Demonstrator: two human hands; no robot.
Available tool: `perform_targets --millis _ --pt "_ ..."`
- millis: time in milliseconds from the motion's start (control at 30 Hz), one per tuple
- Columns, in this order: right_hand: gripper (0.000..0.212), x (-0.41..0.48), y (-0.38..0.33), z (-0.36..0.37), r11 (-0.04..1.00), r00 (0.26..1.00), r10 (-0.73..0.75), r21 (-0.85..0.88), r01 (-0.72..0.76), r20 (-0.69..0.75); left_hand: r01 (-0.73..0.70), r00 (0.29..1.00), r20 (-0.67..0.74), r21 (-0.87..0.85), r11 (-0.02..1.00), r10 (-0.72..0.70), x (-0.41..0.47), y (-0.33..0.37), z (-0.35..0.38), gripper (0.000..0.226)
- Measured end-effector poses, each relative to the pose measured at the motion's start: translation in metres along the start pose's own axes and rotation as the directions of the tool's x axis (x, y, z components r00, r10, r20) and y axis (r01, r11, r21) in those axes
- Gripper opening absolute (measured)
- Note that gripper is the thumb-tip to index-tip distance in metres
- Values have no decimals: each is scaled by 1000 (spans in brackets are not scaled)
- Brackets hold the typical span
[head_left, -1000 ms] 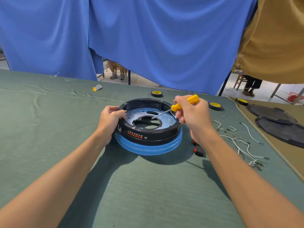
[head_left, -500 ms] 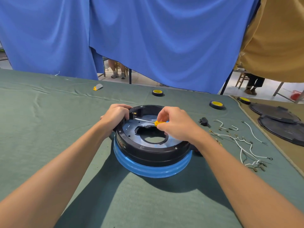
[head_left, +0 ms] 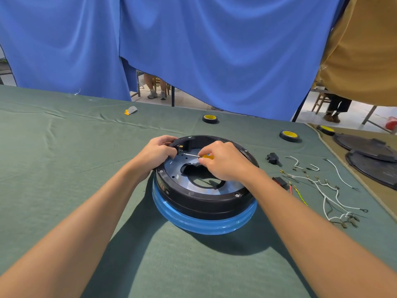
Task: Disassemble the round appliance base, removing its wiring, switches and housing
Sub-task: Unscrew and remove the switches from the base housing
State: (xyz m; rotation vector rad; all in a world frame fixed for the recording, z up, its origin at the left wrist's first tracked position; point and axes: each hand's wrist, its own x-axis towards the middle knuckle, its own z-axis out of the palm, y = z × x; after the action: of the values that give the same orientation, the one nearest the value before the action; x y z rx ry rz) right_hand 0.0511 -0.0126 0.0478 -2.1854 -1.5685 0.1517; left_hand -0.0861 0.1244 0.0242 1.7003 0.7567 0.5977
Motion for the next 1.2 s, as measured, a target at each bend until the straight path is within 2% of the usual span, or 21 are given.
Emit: perform_targets --millis 267,367,400,467,533,567,600,667,700,767,833,967,1200 --pt "27 3 -1 -1 1000 998 -17 21 16 57 5 1000 2 29 1000 -5 -1 1 2 50" --pt "33 4 -3 -2 991 992 39 124 -53 116 7 1000 0 32 999 -7 -2 4 5 50" --pt "30 4 -2 -2 966 985 85 229 -118 150 7 1000 1 33 999 -7 -2 5 5 50" --pt "25 4 -2 -4 819 943 176 490 -300 283 11 1000 2 32 999 -11 -3 6 6 50" --pt "26 4 -1 -6 693 901 192 596 -406 390 11 1000 -4 30 999 -11 -3 5 6 50" --pt "25 4 -1 -7 704 903 191 587 -399 385 12 1000 -8 32 999 -12 -4 5 6 50" --pt "25 3 -2 -6 780 927 182 526 -339 328 14 1000 -13 31 999 -14 -4 5 6 51" --pt "30 1 -4 -3 962 983 103 236 -137 154 15 1000 -28 20 1000 -15 -3 4 5 53" --pt "34 0 -5 1 992 994 59 107 -69 93 16 999 -34 16 1000 -15 -3 3 4 54" --pt "37 -2 -4 5 1000 1000 15 5 -15 16 15 999 -42 11 1000 -14 -3 2 2 53" --pt "33 -3 -3 7 999 997 -25 -27 23 -74 18 999 -40 -2 1000 -18 -3 1 1 52" --pt "26 -3 -3 5 999 976 -39 14 43 -214 19 999 -39 -30 999 -20 -3 2 3 50" --pt "27 -2 -4 6 999 986 -5 43 13 -169 31 999 -36 -48 998 -33 -3 1 3 50"
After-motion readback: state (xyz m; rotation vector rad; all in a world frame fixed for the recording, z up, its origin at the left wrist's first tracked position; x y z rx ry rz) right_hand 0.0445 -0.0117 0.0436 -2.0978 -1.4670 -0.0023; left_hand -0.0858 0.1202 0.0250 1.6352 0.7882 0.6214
